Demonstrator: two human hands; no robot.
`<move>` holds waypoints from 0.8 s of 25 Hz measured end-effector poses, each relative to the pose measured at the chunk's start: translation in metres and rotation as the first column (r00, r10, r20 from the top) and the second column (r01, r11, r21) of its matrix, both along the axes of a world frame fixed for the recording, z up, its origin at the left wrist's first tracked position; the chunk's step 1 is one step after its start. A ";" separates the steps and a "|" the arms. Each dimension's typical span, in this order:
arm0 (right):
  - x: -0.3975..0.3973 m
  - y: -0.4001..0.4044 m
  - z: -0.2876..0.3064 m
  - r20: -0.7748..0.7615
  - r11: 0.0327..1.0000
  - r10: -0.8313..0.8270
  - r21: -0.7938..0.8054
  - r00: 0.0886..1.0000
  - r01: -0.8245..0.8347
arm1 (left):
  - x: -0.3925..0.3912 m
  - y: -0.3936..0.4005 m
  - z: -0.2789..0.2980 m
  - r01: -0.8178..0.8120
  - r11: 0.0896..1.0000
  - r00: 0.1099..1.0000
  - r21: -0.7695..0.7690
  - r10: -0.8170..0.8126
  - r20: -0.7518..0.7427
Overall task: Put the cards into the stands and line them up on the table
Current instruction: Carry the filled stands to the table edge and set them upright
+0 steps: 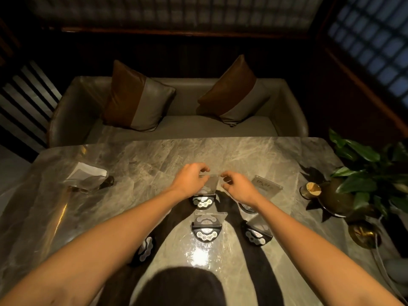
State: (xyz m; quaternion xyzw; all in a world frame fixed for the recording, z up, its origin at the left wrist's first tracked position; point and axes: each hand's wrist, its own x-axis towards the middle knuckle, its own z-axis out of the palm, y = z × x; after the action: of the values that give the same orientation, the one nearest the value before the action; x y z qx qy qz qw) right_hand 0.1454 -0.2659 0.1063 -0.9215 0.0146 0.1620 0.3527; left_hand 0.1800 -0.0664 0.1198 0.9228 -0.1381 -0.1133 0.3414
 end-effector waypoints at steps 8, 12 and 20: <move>-0.077 -0.059 0.054 0.241 0.965 -0.113 -0.204 0.964 0.164 | -0.038 -0.069 0.033 0.239 0.971 0.963 -0.008 -0.236 0.129; -0.116 -0.090 0.051 0.239 0.898 -0.220 -0.330 0.946 0.292 | -0.055 -0.109 0.039 0.319 0.947 0.933 0.039 -0.321 0.161; -0.143 -0.125 0.006 0.116 0.977 -0.067 -0.193 0.991 0.089 | -0.053 -0.175 0.014 0.394 0.888 0.904 0.238 -0.421 0.074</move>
State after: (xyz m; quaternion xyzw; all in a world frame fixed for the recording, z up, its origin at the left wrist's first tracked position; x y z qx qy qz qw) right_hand 0.0021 -0.3904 0.1119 -0.9582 0.0474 0.0952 0.2657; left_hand 0.1266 -0.2418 0.1340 0.9099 -0.3366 -0.1397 0.1980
